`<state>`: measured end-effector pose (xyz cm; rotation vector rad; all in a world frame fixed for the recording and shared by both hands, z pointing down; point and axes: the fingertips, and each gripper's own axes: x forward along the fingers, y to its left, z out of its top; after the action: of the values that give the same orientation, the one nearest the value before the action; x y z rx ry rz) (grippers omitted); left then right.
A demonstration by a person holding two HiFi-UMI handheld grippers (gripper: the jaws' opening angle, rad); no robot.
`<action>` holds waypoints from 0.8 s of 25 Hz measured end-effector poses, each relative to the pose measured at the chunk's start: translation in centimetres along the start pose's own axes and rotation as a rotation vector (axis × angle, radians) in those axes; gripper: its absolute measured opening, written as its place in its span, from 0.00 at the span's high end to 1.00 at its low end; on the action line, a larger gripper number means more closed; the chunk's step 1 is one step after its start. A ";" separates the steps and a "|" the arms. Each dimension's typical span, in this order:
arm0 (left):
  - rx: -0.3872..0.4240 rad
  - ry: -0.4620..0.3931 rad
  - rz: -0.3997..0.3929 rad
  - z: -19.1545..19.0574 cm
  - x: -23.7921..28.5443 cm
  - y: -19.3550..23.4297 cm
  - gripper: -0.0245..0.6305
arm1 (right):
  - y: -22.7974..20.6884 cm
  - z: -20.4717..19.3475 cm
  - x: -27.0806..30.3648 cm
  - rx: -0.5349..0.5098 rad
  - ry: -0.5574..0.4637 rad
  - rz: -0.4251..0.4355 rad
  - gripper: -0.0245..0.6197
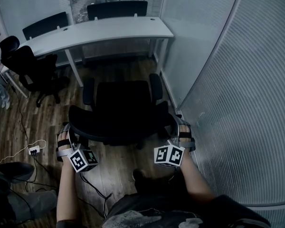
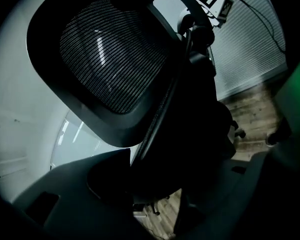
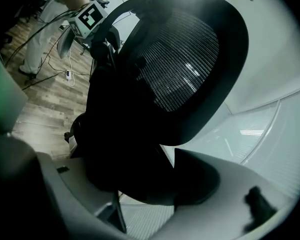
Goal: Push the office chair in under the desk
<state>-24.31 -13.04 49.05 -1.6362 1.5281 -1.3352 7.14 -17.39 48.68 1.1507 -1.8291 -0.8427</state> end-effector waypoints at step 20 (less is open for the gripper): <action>-0.031 0.031 0.022 3.4 9.0 2.2 0.57 | -5.0 -1.7 11.5 0.003 -0.009 0.068 0.51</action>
<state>-23.35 -22.79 48.58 -1.6197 1.5876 -1.3376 7.51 -30.01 48.37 1.0827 -1.8667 -0.8074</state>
